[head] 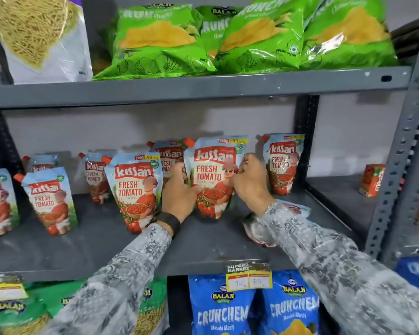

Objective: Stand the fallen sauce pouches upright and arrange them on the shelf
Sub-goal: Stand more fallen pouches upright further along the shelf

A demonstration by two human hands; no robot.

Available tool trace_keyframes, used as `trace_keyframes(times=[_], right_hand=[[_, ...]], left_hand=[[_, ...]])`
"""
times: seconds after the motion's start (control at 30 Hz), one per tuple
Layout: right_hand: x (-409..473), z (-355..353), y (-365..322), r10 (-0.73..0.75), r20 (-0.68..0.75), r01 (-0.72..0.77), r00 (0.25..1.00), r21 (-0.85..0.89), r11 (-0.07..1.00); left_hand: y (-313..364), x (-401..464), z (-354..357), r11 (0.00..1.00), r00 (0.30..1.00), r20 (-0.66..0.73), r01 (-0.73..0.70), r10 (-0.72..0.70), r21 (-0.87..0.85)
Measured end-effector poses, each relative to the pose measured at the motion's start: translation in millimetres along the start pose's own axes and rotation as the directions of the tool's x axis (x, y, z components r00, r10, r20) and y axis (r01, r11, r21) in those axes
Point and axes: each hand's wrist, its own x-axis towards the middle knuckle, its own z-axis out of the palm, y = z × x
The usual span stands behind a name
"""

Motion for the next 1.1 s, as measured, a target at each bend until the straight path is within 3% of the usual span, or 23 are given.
trace_keyframes(times=[0.17, 0.4, 0.5, 0.57, 0.6, 0.67, 0.73, 0.87, 0.97, 1.1], right_hand=[[-7.8, 11.7, 33.1, -0.02, 0.008, 0.021, 1.0, -0.079, 0.997], [-12.0, 7.6, 21.8, 0.007, 0.09, 0.003, 0.996, -0.106, 0.994], [-16.5, -10.9, 10.4, -0.032, 0.155, 0.041, 0.987, -0.059, 0.997], [-19.9, -34.4, 5.6, -0.119, 0.077, 0.124, 0.99, -0.058, 0.991], [-22.2, -48.0, 6.5, -0.166, -0.001, 0.166, 0.986, -0.081, 0.983], [-24.2, -74.8, 18.0, -0.209, -0.145, 0.192, 0.967, -0.125, 0.973], [-27.9, -98.3, 34.4, -0.174, -0.216, 0.141, 0.961, -0.16, 0.977], [-35.5, -122.0, 65.7, 0.039, -0.247, -0.073, 0.968, -0.131, 0.989], [-36.7, -119.6, 87.4, 0.239, -0.218, -0.23, 0.946, 0.066, 0.971], [-38.1, -122.3, 89.5, 0.485, -0.042, -0.4, 0.873, 0.507, 0.764]], left_hand=[[-37.5, -6.8, 16.1, 0.999, 0.998, 0.051, 0.038, -0.038, 0.005], [-46.8, 0.2, 19.1, 0.99, 0.99, 0.091, 0.115, -0.108, -0.079], [-42.1, -13.2, 18.5, 0.989, 0.988, -0.076, 0.126, -0.131, -0.073], [-35.0, -28.6, 20.9, 0.991, 0.964, -0.229, 0.125, -0.132, -0.047], [-30.0, -36.6, 24.6, 0.993, 0.963, -0.241, 0.111, -0.119, -0.046], [-18.1, -51.1, 37.1, 0.996, 0.988, -0.139, 0.064, -0.072, -0.058], [-1.8, -60.0, 54.7, 0.997, 0.998, 0.055, -0.009, 0.013, -0.072], [31.8, -44.8, 95.4, 0.982, 0.918, 0.37, -0.177, 0.139, 0.069], [50.3, -19.9, 118.8, 0.943, 0.863, 0.502, -0.122, -0.054, 0.311], [64.3, -8.5, 134.1, 0.826, 0.731, 0.598, -0.085, -0.328, 0.557]])
